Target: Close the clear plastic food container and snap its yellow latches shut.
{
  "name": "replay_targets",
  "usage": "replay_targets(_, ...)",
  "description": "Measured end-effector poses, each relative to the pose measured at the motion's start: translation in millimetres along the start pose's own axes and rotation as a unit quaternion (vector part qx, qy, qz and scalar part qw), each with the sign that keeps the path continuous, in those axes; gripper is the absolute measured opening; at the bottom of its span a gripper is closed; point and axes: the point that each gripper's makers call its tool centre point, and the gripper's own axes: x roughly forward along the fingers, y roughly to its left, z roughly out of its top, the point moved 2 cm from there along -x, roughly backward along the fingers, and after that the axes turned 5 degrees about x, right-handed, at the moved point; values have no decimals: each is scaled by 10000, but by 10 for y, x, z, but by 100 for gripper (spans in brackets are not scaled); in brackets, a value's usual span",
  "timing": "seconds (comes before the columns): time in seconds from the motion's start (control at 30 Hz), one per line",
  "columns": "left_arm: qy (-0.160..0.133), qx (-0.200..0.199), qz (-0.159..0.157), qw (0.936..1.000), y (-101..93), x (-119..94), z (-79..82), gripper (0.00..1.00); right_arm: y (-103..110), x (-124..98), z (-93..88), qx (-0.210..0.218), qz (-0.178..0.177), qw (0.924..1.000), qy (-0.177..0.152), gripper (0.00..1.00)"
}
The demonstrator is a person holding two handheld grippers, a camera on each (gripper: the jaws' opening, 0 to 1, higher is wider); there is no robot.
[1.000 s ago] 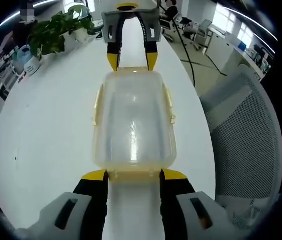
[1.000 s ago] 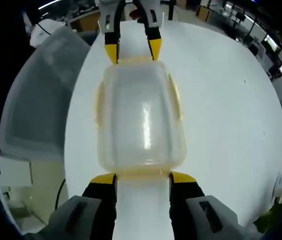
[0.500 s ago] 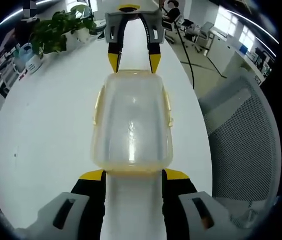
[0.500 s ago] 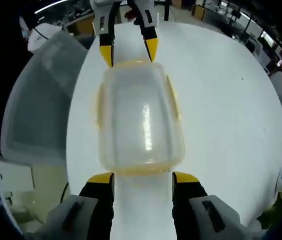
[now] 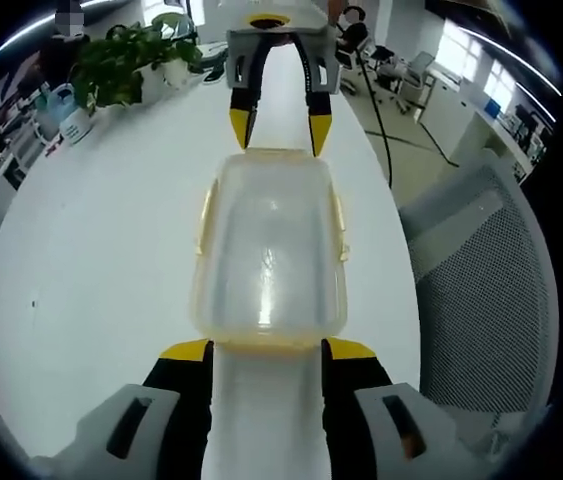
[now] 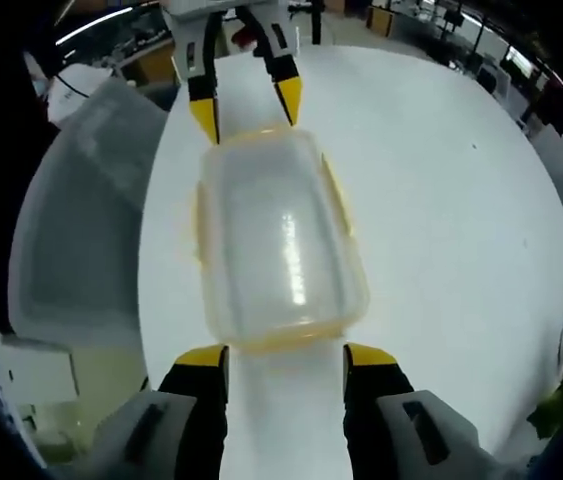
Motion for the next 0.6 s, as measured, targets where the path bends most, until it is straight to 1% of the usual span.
replay_targets(0.17, 0, -173, 31, 9998, 16, -26, -9, 43, 26, -9, -3, 262, 31, 9996, -37, 45)
replay_targets(0.23, -34, -277, 69, 9996, 12, -45, 0, 44, 18, -7, -18, 276, -16, 9996, -6, 45)
replay_targets(0.27, -77, -436, 105, 9990, 21, -53, 8, 44, 17, -5, -17, 324, -27, 9995, -25, 45)
replay_targets(0.3, -99, -553, 96, 9984, 17, -56, 12, 44, 24, -3, -5, 473, -23, 9988, -79, 45)
replay_targets(0.33, -113, -641, 81, 9978, 19, -58, 13, 44, 25, -2, -2, 520, -21, 9986, -91, 45)
replay_targets(0.43, -213, -1001, 109, 9947, 42, -75, 25, 43, 14, -11, 15, 739, -65, 9972, -124, 45)
replay_targets(0.47, -183, -1174, 163, 9928, 62, -86, 6, 42, 15, -12, 10, 804, -62, 9967, -110, 45)
replay_targets(0.53, -179, -1171, 200, 9928, 82, -86, -1, 42, 16, -18, 7, 879, -81, 9960, -121, 46)
replay_targets(0.6, -181, -1372, 241, 9901, 97, -94, -13, 42, 7, -36, 29, 1037, -97, 9943, -220, 47)
